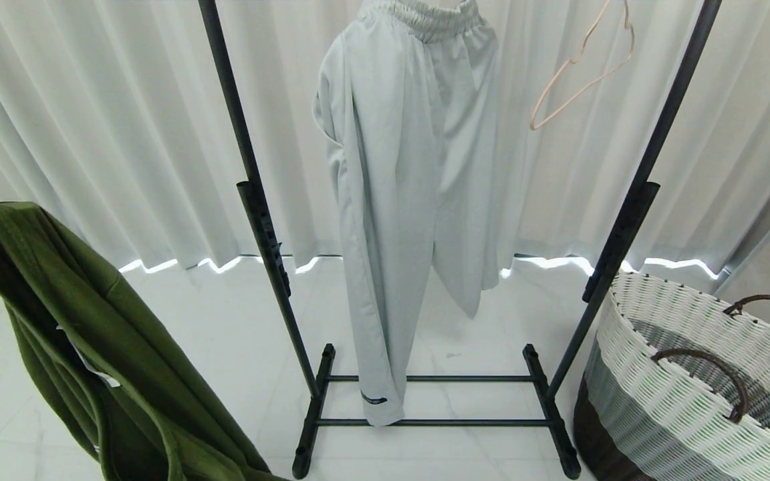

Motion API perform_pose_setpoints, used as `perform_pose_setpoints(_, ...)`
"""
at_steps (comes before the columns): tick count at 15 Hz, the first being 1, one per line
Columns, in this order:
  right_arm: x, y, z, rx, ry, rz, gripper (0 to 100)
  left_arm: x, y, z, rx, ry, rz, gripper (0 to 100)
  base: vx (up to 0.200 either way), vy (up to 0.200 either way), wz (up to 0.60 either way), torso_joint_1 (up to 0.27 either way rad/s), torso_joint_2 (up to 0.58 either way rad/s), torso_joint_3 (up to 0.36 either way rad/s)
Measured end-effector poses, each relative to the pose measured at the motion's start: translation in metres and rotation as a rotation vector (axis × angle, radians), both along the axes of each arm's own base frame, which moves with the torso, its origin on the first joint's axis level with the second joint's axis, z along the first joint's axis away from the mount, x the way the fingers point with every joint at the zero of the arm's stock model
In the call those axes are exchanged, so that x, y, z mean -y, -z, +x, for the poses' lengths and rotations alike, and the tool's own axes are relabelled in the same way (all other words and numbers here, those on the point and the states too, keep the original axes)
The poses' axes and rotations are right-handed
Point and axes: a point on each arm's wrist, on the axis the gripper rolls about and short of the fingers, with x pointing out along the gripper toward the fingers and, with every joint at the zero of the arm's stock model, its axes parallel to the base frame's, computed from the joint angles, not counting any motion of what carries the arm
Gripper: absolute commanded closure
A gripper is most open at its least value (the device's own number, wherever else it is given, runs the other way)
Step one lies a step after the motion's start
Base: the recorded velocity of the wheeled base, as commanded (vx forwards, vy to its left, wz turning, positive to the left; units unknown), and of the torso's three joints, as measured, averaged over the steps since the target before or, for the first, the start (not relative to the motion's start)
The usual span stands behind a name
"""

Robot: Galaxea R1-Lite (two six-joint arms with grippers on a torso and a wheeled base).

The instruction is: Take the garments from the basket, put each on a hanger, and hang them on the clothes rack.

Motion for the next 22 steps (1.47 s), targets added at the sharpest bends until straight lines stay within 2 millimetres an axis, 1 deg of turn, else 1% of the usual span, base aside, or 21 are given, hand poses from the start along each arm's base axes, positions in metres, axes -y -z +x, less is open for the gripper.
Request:
perform_pose_setpoints(2, 0.0, 0.001, 0.0, -0.003, 0.002, 0.006, 0, -0.001, 0.004, -0.002, -0.006, -0.006, 0.006, 100, 0.0, 0.0, 0.0, 0.066, -0.22, -0.278)
perform_pose_setpoints(4, 0.0, 0.001, 0.0, -0.002, 0.005, 0.008, 0, -0.002, 0.007, -0.003, -0.005, -0.006, 0.027, 100, 0.0, 0.0, 0.0, 0.198, -0.54, -0.303)
perform_pose_setpoints(8, 0.0, 0.001, 0.0, 0.003, 0.007, 0.019, 0, -0.001, 0.009, 0.002, 0.106, -0.008, 0.045, 100, 0.0, 0.0, 0.0, 0.172, -0.49, -0.291)
perform_pose_setpoints(11, 0.0, 0.001, 0.0, 0.002, 0.008, 0.021, 0, -0.002, 0.017, 0.009, 0.147, -0.024, 0.097, 100, 0.0, 0.0, 0.0, 0.185, -0.48, -0.284)
perform_pose_setpoints(14, 0.0, 0.001, 0.0, 0.002, 0.009, 0.026, 0, -0.002, 0.021, 0.01, 0.134, -0.028, 0.104, 100, 0.0, 0.0, 0.0, 0.206, -0.49, -0.282)
perform_pose_setpoints(19, 0.0, 0.001, 0.001, 0.001, 0.009, 0.028, 0, -0.002, 0.022, 0.011, 0.132, -0.029, 0.105, 100, 0.0, 0.0, 0.0, 0.211, -0.49, -0.271)
perform_pose_setpoints(22, 0.0, 0.001, 0.001, 0.003, 0.003, 0.034, 0, -0.002, 0.022, 0.011, 0.133, -0.032, 0.106, 100, 0.0, 0.0, 0.0, 0.066, -0.15, -0.077)
